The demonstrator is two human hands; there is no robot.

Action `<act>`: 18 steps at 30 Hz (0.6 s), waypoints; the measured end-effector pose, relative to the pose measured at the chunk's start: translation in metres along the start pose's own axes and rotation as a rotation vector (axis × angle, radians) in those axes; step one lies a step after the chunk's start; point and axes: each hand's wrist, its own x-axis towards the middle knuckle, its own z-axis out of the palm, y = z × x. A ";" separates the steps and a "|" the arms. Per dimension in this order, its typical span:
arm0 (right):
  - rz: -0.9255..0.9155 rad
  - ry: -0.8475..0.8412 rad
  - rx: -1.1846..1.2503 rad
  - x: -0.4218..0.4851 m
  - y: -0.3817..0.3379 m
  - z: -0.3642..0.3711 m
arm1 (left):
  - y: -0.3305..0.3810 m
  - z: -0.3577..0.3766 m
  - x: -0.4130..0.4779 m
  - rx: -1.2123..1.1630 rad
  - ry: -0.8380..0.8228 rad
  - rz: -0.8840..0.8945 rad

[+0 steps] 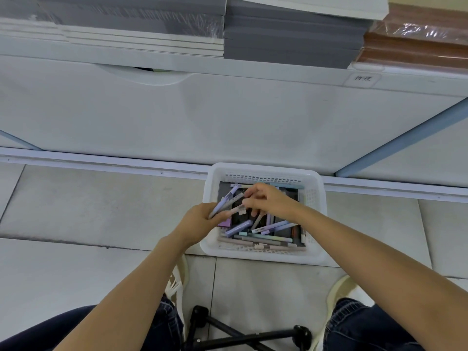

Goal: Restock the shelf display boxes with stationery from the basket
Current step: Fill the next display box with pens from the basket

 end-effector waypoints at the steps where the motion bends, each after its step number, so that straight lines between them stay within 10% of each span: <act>1: 0.015 0.027 -0.022 0.001 0.003 -0.002 | -0.004 -0.002 0.000 0.027 0.030 -0.002; 10: -0.075 -0.040 -0.952 0.005 0.034 0.038 | -0.020 -0.002 -0.005 0.039 0.156 -0.107; 18: -0.055 -0.018 -0.769 0.005 0.031 0.042 | -0.021 0.001 -0.004 0.023 0.200 -0.142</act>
